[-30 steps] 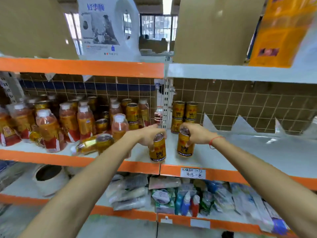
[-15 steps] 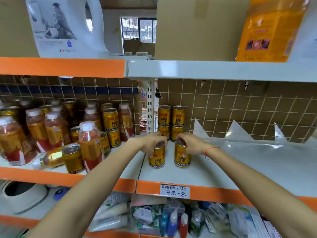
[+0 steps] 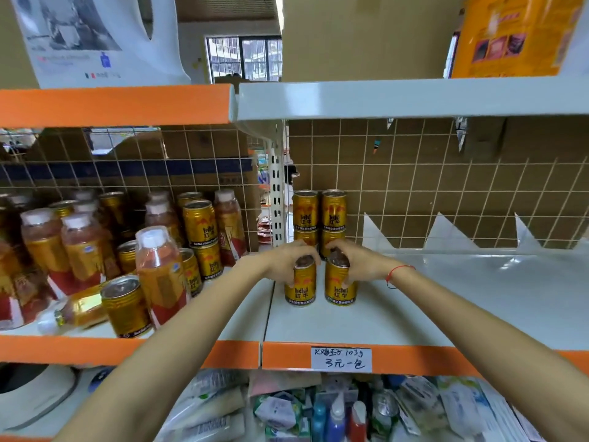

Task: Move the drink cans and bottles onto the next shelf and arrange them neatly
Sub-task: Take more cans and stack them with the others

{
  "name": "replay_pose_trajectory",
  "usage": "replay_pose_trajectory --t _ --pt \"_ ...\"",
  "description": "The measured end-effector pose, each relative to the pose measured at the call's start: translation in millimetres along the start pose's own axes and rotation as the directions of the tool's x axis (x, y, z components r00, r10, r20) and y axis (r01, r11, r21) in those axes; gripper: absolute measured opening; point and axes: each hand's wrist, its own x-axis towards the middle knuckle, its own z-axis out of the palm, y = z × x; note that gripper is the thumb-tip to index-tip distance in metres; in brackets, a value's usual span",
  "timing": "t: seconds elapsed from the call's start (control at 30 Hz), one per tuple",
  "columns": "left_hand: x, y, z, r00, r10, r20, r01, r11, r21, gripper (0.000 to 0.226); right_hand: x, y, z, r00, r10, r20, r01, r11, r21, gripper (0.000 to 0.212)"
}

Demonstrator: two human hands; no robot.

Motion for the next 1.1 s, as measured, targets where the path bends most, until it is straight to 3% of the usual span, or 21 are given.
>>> replay_pose_trajectory --t 0.1,0.17,0.27,0.47,0.83,0.97,1.1 --pt "-2 1 8 0.986 -0.135 -0.094 0.112 0.97 -0.216 0.09 -2 2 12 0.993 0.115 -0.018 -0.111 0.981 0.158 0.111" --pt "-1 3 11 0.967 -0.221 -0.129 0.18 0.947 -0.267 0.092 -3 3 22 0.975 0.201 -0.09 -0.173 0.952 0.253 0.116" --pt "4 6 16 0.963 -0.234 -0.136 0.199 0.953 -0.228 0.082 -1 5 34 0.947 0.26 -0.189 -0.19 0.927 0.323 0.102" --pt "14 4 16 0.95 -0.261 -0.171 0.216 0.946 -0.242 0.081 7 10 34 0.935 0.261 -0.239 -0.169 0.923 0.345 0.085" --pt "33 -7 45 0.856 -0.275 -0.437 0.07 0.9 -0.43 0.074 32 26 38 0.912 0.206 -0.354 -0.049 0.914 0.403 0.079" --pt "31 -8 44 0.874 -0.238 -0.424 0.005 0.876 -0.482 0.075 35 26 42 0.909 0.23 -0.348 -0.059 0.897 0.438 0.083" --pt "33 -11 45 0.898 -0.253 -0.36 0.077 0.896 -0.438 0.097 36 25 46 0.918 0.225 -0.326 -0.097 0.926 0.366 0.094"
